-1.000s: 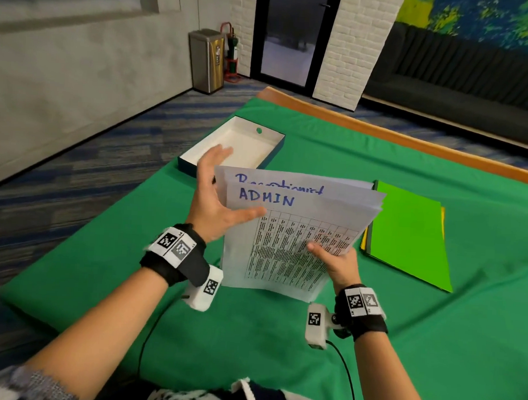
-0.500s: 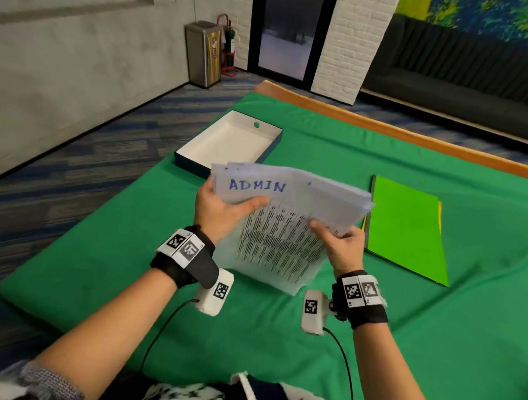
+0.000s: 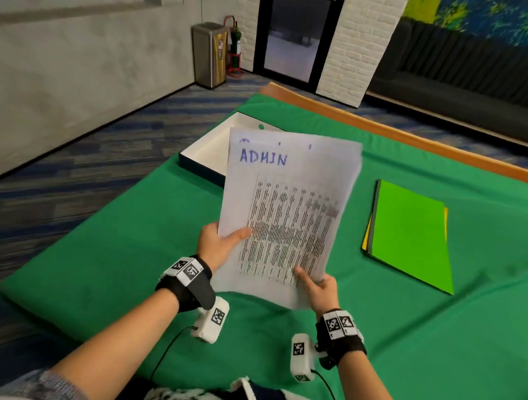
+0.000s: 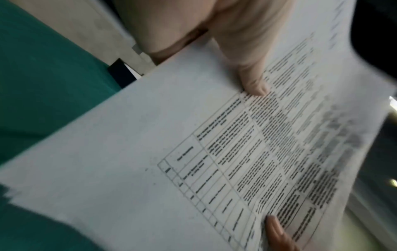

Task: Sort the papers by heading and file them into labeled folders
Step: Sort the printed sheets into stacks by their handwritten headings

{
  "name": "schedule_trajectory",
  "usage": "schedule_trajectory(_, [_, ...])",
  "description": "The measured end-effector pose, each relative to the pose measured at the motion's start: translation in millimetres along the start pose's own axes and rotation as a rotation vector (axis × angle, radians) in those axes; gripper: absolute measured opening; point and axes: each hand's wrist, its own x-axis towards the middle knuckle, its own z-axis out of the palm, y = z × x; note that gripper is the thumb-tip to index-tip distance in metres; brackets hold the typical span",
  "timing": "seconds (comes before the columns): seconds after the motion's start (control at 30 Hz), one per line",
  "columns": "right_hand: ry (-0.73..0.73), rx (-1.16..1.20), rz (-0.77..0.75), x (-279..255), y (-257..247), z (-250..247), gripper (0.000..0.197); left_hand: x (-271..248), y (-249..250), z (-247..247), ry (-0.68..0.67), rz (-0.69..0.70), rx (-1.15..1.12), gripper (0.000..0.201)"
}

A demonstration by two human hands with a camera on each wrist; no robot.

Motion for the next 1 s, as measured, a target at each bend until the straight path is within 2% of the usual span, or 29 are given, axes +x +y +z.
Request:
schedule_trajectory(0.07, [0.044, 0.055, 0.034, -3.4, 1.5, 3.2, 0.002, 1.5, -10.1, -3.3, -0.03, -0.049, 0.061, 0.032])
schedule_trajectory(0.2, [0.104, 0.113, 0.127, -4.6, 17.8, 4.8, 0.013, -14.2, -42.1, -8.2, -0.221, -0.123, 0.385, 0.044])
schedule_trajectory(0.37, [0.033, 0.039, 0.235, -9.1, 29.4, 1.2, 0.007, -36.6, -60.4, -8.4, -0.337, -0.229, 0.447, 0.04])
schedule_trajectory(0.47, [-0.002, 0.011, 0.319, -12.2, 35.3, -4.6, 0.015, -44.2, -68.2, -12.3, -0.39, -0.197, 0.616, 0.047])
schedule_trajectory(0.57, [-0.005, 0.004, 0.372, -18.0, 44.7, -10.4, 0.02, -45.4, -75.0, -17.7, -0.361, -0.154, 0.711, 0.052])
schedule_trajectory(0.7, [0.004, -0.001, 0.386, -24.2, 54.5, -11.8, 0.025, -43.7, -77.0, -20.4, -0.284, -0.175, 0.665, 0.03])
schedule_trajectory(0.83, [0.06, -0.057, 0.403, -20.9, 60.1, -11.3, 0.027, -43.1, -78.6, -19.1, -0.302, -0.153, 0.626, 0.022])
schedule_trajectory(0.93, [0.083, -0.078, 0.379, -19.9, 63.6, -12.2, 0.032, -40.3, -75.3, -23.0, -0.299, -0.12, 0.74, 0.024])
schedule_trajectory(1.0, [0.09, -0.066, 0.375, -21.8, 64.3, -12.5, 0.028, -35.4, -64.5, -29.3, -0.221, -0.126, 0.751, 0.029])
